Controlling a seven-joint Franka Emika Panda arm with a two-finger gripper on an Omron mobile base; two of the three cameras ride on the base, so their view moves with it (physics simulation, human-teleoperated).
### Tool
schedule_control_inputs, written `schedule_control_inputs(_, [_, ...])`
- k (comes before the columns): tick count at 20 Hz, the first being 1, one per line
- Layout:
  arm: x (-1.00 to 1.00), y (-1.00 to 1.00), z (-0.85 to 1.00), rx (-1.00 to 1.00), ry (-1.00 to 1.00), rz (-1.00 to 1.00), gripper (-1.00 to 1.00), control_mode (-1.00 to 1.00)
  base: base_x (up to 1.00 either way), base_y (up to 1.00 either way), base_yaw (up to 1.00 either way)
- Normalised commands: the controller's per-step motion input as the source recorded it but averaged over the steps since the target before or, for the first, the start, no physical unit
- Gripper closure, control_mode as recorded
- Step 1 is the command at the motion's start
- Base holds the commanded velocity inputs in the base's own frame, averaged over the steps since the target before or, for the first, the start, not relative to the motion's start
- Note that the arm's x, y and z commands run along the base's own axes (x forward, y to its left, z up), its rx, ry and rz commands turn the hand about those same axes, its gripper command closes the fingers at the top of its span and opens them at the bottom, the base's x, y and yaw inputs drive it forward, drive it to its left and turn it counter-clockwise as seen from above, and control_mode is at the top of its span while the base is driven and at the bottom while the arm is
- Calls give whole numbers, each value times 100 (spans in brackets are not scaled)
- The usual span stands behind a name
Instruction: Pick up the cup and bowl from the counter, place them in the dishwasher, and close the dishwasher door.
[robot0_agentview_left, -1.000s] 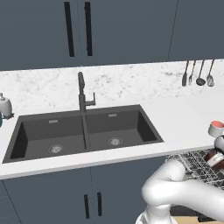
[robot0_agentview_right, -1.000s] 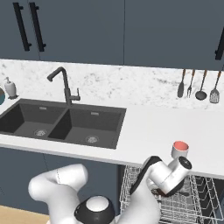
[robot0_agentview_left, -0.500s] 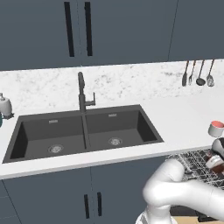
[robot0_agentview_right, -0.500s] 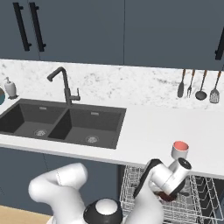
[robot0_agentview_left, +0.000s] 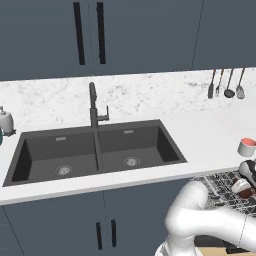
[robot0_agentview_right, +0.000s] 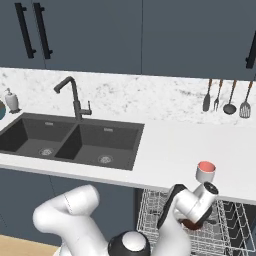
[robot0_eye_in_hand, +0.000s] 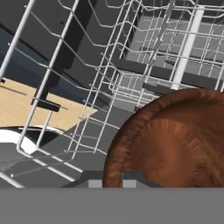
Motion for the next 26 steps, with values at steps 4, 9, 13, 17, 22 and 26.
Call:
schedule_control_inputs(4, [50, 0, -34, 0, 0, 0, 100, -100, 0, 0, 0])
schedule_control_inputs(9, [36, 0, -39, 0, 0, 0, 100, -100, 0, 0, 0])
schedule_control_inputs(13, [20, 0, -44, 0, 0, 0, 100, -100, 0, 0, 0])
schedule_control_inputs(17, [21, 0, -50, 0, 0, 0, 100, -100, 0, 0, 0])
schedule_control_inputs(22, [10, 0, -51, 0, 2, 0, 100, -100, 0, 0, 0])
schedule_control_inputs(26, [10, 0, -31, 0, 0, 0, 100, -100, 0, 0, 0])
